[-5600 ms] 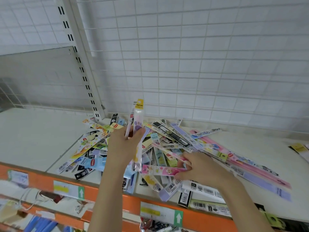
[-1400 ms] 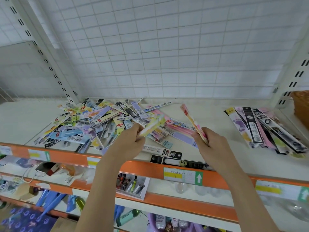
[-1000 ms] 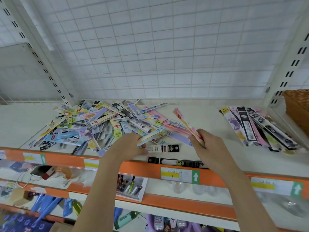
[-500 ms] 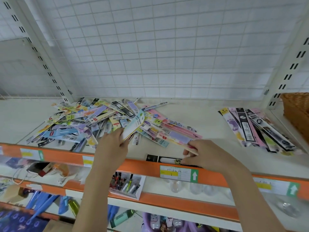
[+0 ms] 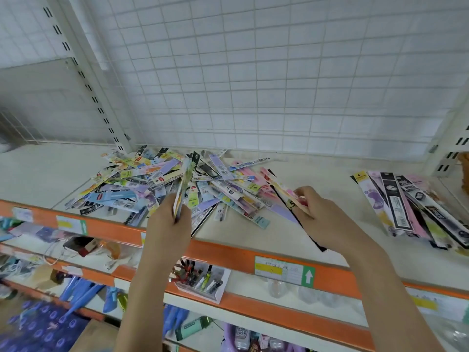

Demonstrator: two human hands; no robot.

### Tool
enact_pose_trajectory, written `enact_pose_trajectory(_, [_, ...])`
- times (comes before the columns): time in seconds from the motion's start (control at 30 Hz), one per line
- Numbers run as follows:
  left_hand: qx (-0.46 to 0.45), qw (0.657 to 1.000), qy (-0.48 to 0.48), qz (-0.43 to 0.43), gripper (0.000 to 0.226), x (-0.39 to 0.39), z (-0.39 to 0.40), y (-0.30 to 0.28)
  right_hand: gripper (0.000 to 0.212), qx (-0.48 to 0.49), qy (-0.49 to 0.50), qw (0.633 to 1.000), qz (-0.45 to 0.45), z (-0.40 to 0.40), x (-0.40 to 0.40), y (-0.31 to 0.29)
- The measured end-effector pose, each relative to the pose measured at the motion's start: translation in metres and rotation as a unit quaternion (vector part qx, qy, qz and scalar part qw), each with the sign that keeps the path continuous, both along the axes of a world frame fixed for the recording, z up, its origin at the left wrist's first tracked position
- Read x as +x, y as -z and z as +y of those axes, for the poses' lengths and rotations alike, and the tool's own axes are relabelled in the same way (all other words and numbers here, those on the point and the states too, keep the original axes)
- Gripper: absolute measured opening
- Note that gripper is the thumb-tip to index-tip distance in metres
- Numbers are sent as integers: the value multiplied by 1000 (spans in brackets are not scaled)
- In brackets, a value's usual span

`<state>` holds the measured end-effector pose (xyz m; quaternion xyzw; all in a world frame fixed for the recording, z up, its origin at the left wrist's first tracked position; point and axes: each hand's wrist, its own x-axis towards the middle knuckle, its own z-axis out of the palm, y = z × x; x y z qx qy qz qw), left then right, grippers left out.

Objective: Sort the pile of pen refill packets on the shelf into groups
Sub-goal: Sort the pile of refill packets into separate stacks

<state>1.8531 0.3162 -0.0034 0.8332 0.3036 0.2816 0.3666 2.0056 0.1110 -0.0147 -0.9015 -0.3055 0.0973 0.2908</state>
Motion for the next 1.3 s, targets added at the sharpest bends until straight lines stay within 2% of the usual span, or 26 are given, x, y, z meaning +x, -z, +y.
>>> enact_pose_trajectory(0.2, [-18,1000,-15,2,34,-10,0,-6,33,43,14,999,17,16,-2,4])
enact_pose_trajectory(0.27, [-18,1000,-19,5,37,-11,4,-5,39,29,17,999,5,22,-2,6])
enact_pose_trajectory(0.4, [-15,999,-34,13,35,-8,18,-2,30,-6,30,999,-36,33,5,7])
enact_pose_trajectory(0.53, [-36,998,-47,4,27,-2,38,-2,37,-2,19,1000,-16,53,15,4])
enact_pose_trajectory(0.63, [-43,998,-39,-3,23,6,58,-4,34,8,7,1000,-3,76,22,-2])
enact_pose_trajectory(0.83, [-8,999,-32,21,35,19,112,-20,40,27,34,999,-9,139,36,-16])
enact_pose_trajectory(1.1, [-24,1000,-7,16,39,30,192,-32,23,-56,92,993,-43,236,80,-20])
enact_pose_trajectory(1.23, [-41,998,15,42,44,37,224,-30,37,-160,89,983,-19,257,89,-7])
enact_pose_trajectory(1.3, [-33,997,28,62,45,43,237,-29,40,-179,92,980,-2,261,90,-1])
